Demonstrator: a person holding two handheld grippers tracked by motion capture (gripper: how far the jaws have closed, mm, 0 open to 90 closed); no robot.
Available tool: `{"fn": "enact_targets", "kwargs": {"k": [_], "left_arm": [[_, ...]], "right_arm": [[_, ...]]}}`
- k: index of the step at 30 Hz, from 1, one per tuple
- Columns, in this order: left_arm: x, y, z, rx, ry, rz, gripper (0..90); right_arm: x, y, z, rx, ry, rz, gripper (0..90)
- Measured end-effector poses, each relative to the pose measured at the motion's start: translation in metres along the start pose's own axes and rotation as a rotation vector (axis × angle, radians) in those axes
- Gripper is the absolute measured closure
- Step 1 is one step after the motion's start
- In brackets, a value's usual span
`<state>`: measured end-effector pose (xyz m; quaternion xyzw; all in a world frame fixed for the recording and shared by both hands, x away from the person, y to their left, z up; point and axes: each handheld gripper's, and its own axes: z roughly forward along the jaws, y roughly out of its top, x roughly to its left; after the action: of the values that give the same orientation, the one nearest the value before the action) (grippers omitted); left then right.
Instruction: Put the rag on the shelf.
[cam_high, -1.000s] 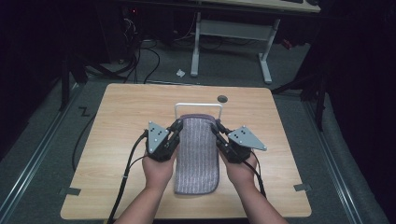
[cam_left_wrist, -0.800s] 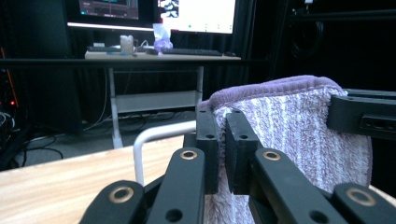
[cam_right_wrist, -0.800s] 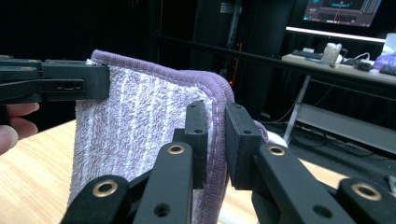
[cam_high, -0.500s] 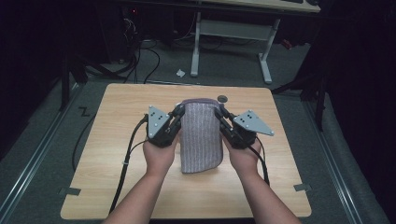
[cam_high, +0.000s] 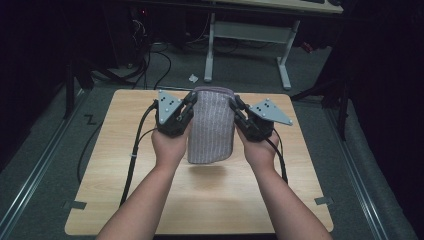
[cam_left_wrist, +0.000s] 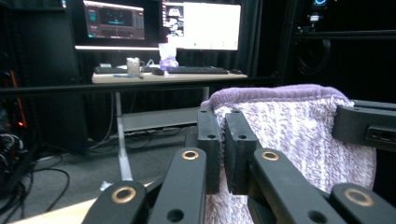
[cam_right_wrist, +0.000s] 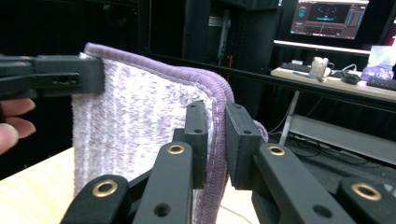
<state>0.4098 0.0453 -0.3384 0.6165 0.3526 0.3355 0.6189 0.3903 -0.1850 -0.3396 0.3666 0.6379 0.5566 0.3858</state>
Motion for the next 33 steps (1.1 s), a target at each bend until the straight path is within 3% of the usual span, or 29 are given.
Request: {"fn": "enact_targets", "kwargs": {"k": [10,20,26,29,33], "left_arm": [[0.002,0.007,0.011,-0.003,-0.022,0.005,86.5],[0.012,0.015,0.03,0.01,-0.027,0.009,86.3],[0.017,0.02,0.042,0.032,-0.025,-0.01,86.3],[0.023,0.019,0.052,0.049,-0.025,-0.036,86.3],[0.026,0.019,0.058,0.06,-0.025,-0.035,86.2]], "right_arm": [[-0.011,0.007,0.01,-0.004,-0.026,0.006,80.9],[-0.022,0.014,0.026,-0.011,-0.034,0.02,80.9],[-0.03,0.015,0.041,-0.002,-0.029,0.048,80.8],[-0.035,0.018,0.049,0.007,-0.031,0.033,80.7],[-0.04,0.02,0.055,0.026,-0.038,0.035,80.7]]}}
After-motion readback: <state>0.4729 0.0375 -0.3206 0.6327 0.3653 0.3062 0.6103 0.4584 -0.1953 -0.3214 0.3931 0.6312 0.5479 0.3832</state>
